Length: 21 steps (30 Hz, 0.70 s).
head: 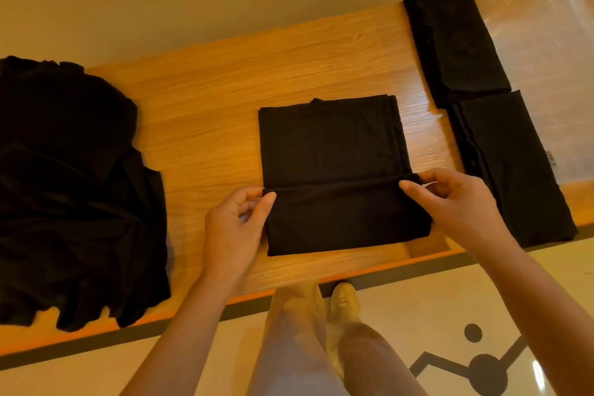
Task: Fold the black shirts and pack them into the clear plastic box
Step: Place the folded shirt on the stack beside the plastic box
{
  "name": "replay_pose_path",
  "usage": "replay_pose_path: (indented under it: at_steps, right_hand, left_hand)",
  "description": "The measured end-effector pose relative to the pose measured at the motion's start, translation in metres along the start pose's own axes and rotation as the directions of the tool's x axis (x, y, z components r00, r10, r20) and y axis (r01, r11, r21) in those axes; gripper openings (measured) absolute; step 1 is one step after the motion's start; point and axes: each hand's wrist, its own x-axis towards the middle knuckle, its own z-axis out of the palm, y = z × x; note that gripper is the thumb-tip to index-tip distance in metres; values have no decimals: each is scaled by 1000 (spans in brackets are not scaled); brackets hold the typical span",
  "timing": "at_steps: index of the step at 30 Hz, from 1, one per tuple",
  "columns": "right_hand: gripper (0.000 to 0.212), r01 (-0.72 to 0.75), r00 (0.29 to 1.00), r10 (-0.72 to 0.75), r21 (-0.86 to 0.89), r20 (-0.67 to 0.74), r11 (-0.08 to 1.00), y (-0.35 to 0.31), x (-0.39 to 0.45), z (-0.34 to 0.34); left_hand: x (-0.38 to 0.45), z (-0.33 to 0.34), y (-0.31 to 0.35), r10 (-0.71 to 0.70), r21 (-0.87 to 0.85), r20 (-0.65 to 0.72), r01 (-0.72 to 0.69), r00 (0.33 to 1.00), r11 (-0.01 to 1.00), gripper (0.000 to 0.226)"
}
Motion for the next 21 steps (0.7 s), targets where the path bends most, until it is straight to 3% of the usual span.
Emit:
replay_pose_path:
  at_steps: [13, 16, 21]
  right_hand:
    - [6, 135, 987, -137, -27, -84, 990, 9, -13, 4]
    - [14, 184, 973, -189, -52, -131, 982, 8, -10, 8]
    - [32, 231, 934, -283, -234, -220, 944, 13, -4, 13]
  left_hand:
    - [-14, 5, -6, 77, 112, -98, -66, 992, 991, 13]
    - [-6, 9, -3, 142, 136, -135, -124, 981, 983, 17]
    - [-4, 15, -4, 281, 294, -211, -214, 936, 932, 28]
